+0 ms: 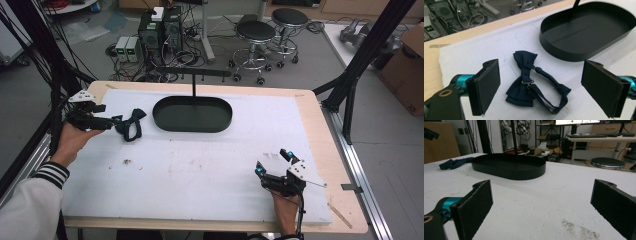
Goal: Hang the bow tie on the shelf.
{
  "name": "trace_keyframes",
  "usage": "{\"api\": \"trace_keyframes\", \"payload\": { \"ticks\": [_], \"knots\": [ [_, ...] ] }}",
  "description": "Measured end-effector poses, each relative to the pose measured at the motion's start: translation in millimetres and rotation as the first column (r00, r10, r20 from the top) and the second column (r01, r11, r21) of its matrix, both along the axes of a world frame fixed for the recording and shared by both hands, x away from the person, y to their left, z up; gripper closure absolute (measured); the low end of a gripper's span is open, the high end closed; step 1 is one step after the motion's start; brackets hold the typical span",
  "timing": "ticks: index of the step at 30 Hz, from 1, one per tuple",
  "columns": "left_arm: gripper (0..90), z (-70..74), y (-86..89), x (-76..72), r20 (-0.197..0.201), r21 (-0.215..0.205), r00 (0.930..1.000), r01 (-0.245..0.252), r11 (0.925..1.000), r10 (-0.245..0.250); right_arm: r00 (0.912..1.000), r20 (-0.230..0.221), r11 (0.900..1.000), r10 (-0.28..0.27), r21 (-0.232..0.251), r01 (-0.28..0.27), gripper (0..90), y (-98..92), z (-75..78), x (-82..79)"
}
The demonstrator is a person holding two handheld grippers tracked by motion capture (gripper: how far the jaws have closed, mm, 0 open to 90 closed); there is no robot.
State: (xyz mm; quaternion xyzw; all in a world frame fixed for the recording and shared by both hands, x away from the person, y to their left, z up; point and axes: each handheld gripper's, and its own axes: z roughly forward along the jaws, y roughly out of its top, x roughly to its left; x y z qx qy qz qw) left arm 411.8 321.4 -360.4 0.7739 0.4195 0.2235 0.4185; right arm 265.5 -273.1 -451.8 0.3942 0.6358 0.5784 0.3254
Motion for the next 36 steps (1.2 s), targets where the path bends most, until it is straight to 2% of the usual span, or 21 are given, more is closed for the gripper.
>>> {"api": "trace_keyframes", "payload": {
  "ticks": [2, 7, 8, 10, 11, 13, 17, 19, 22, 28, 31, 36],
  "knots": [
    [15.9, 0.1, -0.3, 4.6, -0.014, -0.001, 0.9999, 0.006, 1.0, -0.006, 1.0, 0.004, 1.0, 0.0, 0.001, 0.0, 3.1, -0.2, 0.0, 0.2],
    [16.0, -3.6, -3.3, 18.0, -0.059, 0.027, 0.9983, -0.003, 0.9996, 0.004, 1.0, 0.0, 1.0, -0.001, 0.005, 0.001, 3.0, -0.4, 0.0, 0.0],
    [16.0, -3.6, -3.3, 18.0, -0.059, 0.027, 0.9983, -0.003, 0.9996, 0.004, 1.0, 0.0, 1.0, -0.001, 0.005, 0.001, 3.0, -0.4, 0.0, 0.0],
    [16.0, -5.3, -4.1, 21.5, -0.076, 0.001, 0.9971, -0.009, 1.0, 0.009, 1.0, 0.003, 1.0, -0.003, 0.004, 0.003, 3.0, -0.8, 0.0, 0.3],
    [16.0, -6.4, -4.6, 23.5, -0.086, 0.01, 0.9962, -0.008, 0.9999, 0.009, 1.0, 0.0, 1.0, -0.004, 0.009, 0.004, 3.1, -0.9, 0.0, 0.1],
    [16.0, -6.3, -4.7, 30.7, -0.115, 0.066, 0.9933, 0.001, 0.9978, 0.006, 1.0, -0.002, 1.0, -0.004, 0.014, 0.004, 3.0, -1.2, 0.0, 0.2],
    [16.4, -4.0, -5.8, 36.2, -0.117, 0.075, 0.9931, 0.005, 0.9971, 0.004, 1.0, 0.003, 1.0, -0.005, 0.005, 0.005, 3.0, -0.9, 0.0, 0.3],
    [17.3, -6.1, -6.3, 38.7, -0.124, 0.063, 0.9922, 0.001, 0.998, 0.007, 1.0, 0.003, 1.0, -0.005, 0.004, 0.005, 3.0, -0.8, 0.0, 0.3],
    [17.2, -13.0, -7.5, 42.0, -0.153, 0.111, 0.9881, 0.005, 0.9938, 0.012, 1.0, 0.006, 1.0, -0.008, 0.002, 0.007, 3.0, -0.4, -0.1, 0.1],
    [17.3, -19.9, -14.7, 46.0, -0.164, 0.124, 0.9865, 0.02, 0.9921, 0.001, 0.9999, 0.005, 1.0, -0.013, 0.002, 0.013, 3.0, -0.1, -0.1, -0.1],
    [17.3, -26.9, -18.4, 49.8, -0.188, 0.133, 0.9821, 0.03, 0.9907, -0.004, 0.9999, 0.004, 1.0, -0.015, 0.002, 0.015, 3.0, 0.2, 0.0, -0.3],
    [17.4, -32.3, -21.5, 53.1, -0.2, 0.147, 0.9797, 0.042, 0.9883, -0.012, 0.9999, 0.005, 1.0, -0.016, -0.001, 0.016, 3.1, 0.5, -0.1, -0.7]
  ]
}}
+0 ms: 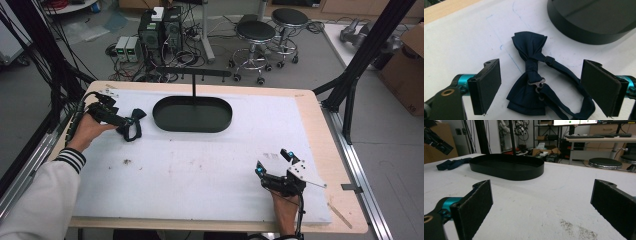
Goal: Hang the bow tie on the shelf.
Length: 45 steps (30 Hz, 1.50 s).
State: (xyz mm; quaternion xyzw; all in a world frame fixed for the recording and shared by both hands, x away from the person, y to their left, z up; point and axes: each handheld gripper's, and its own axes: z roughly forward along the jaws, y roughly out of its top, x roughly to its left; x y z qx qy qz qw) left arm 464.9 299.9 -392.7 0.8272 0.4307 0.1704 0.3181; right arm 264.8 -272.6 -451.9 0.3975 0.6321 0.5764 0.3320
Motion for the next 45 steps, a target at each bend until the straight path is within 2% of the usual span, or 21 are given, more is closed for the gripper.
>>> {"api": "trace_keyframes", "payload": {
  "ticks": [3, 9, 12, 17, 22, 25, 29, 34, 39, 45],
  "knots": [
    [18.0, -4.4, -1.4, 2.5, -0.009, 0.014, 1.0, -0.004, 0.9999, 0.004, 1.0, -0.001, 1.0, -0.001, 0.002, 0.001, 3.0, -0.1, 0.0, -0.2],
    [26.1, -12.5, -2.5, 7.5, -0.024, 0.035, 0.9996, -0.013, 0.9993, 0.014, 1.0, 0.0, 1.0, -0.001, 0.0, 0.001, 3.0, -0.1, 0.0, -0.1],
    [29.5, -14.5, -4.1, 8.2, -0.026, 0.043, 0.9994, -0.023, 0.9988, 0.024, 1.0, 0.0, 1.0, -0.002, 0.001, 0.002, 3.0, 0.0, 0.0, -0.2],
    [34.5, -17.4, -7.0, 8.8, -0.05, 0.068, 0.998, -0.035, 0.997, 0.039, 1.0, 0.0, 1.0, -0.002, 0.002, 0.002, 3.0, 0.0, 0.0, -0.2],
    [38.2, -19.1, -9.8, 9.6, -0.049, 0.096, 0.9976, -0.044, 0.9944, 0.049, 1.0, 0.0, 1.0, -0.003, 0.0, 0.003, 3.0, 0.0, 0.0, -0.2],
    [38.5, -20.8, -9.7, 10.8, -0.055, 0.117, 0.9944, -0.083, 0.9896, 0.09, 1.0, 0.0, 1.0, -0.004, -0.002, 0.004, 3.0, 0.1, 0.0, 0.0],
    [39.3, -21.9, -6.6, 12.4, -0.07, 0.113, 0.9921, -0.096, 0.989, 0.104, 1.0, -0.005, 1.0, -0.006, 0.001, 0.006, 3.0, 0.3, 0.1, 0.0],
    [40.2, -22.9, -7.0, 13.2, -0.07, 0.102, 0.9934, -0.083, 0.9913, 0.091, 1.0, -0.005, 1.0, -0.003, -0.004, 0.003, 3.0, 0.3, 0.2, 0.7],
    [44.9, -26.0, -11.1, 13.6, -0.065, 0.115, 0.9946, -0.073, 0.9907, 0.081, 1.0, -0.004, 1.0, -0.004, -0.004, 0.004, 3.0, 0.3, 0.2, 0.7],
    [47.4, -29.3, -12.3, 15.1, -0.083, 0.129, 0.9927, -0.076, 0.9888, 0.087, 1.0, -0.001, 1.0, -0.005, -0.006, 0.005, 3.0, 0.1, 0.2, 1.0]
  ]
}}
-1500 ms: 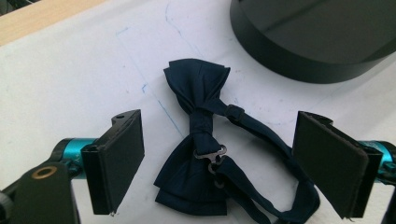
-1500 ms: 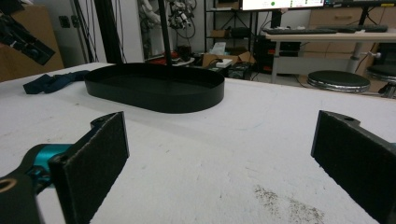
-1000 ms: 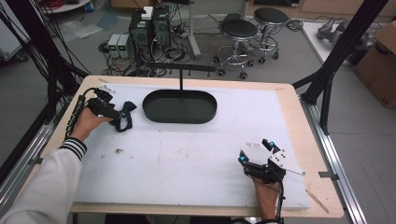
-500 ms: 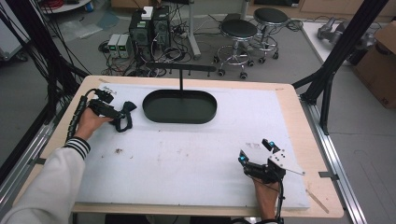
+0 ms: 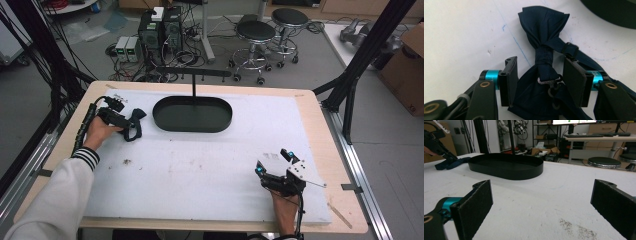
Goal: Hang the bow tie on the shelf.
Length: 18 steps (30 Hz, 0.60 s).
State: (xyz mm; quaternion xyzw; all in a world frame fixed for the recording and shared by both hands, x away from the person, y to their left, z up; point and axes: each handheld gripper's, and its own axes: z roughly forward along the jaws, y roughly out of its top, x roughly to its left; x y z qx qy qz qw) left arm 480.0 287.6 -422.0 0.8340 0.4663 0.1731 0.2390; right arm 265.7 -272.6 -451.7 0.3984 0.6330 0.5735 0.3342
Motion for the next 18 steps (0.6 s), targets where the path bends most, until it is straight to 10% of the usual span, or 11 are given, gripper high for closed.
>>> {"api": "trace_keyframes", "payload": {
  "ticks": [18],
  "knots": [
    [70.4, 0.4, -2.9, -1.3, 0.02, 0.02, 0.9998, -0.007, 0.9998, 0.007, 1.0, 0.001, 1.0, -0.003, 0.008, 0.003, 3.0, -0.1, -0.2, -0.5]
  ]
}}
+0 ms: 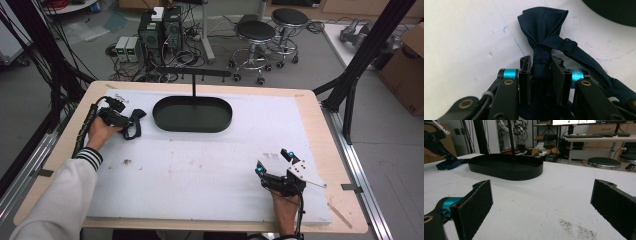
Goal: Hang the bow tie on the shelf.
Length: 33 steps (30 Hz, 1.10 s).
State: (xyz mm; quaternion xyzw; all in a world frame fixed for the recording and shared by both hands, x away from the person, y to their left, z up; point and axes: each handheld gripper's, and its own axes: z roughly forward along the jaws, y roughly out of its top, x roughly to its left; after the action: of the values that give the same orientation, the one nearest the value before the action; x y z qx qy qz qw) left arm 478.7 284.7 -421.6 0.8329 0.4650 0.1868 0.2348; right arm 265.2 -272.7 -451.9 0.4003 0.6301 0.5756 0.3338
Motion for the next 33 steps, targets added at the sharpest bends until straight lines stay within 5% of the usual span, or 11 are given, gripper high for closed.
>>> {"api": "trace_keyframes", "payload": {
  "ticks": [7, 17, 21, 27, 33],
  "knots": [
    [71.1, 2.5, 0.0, -1.0, 0.02, -0.011, 0.9997, -0.012, 0.9999, 0.012, 1.0, -0.003, 1.0, 0.0, 0.003, 0.0, 3.0, -0.1, 0.0, -0.3],
    [71.7, 20.1, -1.3, -9.4, 0.147, -0.035, 0.9891, -0.004, 0.9994, 0.009, 1.0, -0.002, 1.0, 0.002, 0.003, -0.002, 3.0, 0.0, 0.0, -0.7],
    [71.7, 27.8, 0.5, -13.5, 0.209, -0.059, 0.9776, -0.01, 0.9982, 0.023, 1.0, 0.004, 1.0, 0.002, 0.0, -0.002, 3.0, -0.2, -0.1, -0.6],
    [71.8, 41.7, -2.5, -20.6, 0.33, -0.07, 0.9439, 0.004, 0.9975, 0.019, 1.0, 0.004, 1.0, 0.001, 0.0, -0.001, 3.0, 0.0, -0.1, -0.6],
    [71.8, 48.7, -1.1, -24.7, 0.337, -0.141, 0.9411, 0.023, 0.9897, 0.026, 1.0, 0.008, 1.0, 0.0, -0.002, 0.0, 3.0, -0.1, -0.1, -0.6]
  ]
}}
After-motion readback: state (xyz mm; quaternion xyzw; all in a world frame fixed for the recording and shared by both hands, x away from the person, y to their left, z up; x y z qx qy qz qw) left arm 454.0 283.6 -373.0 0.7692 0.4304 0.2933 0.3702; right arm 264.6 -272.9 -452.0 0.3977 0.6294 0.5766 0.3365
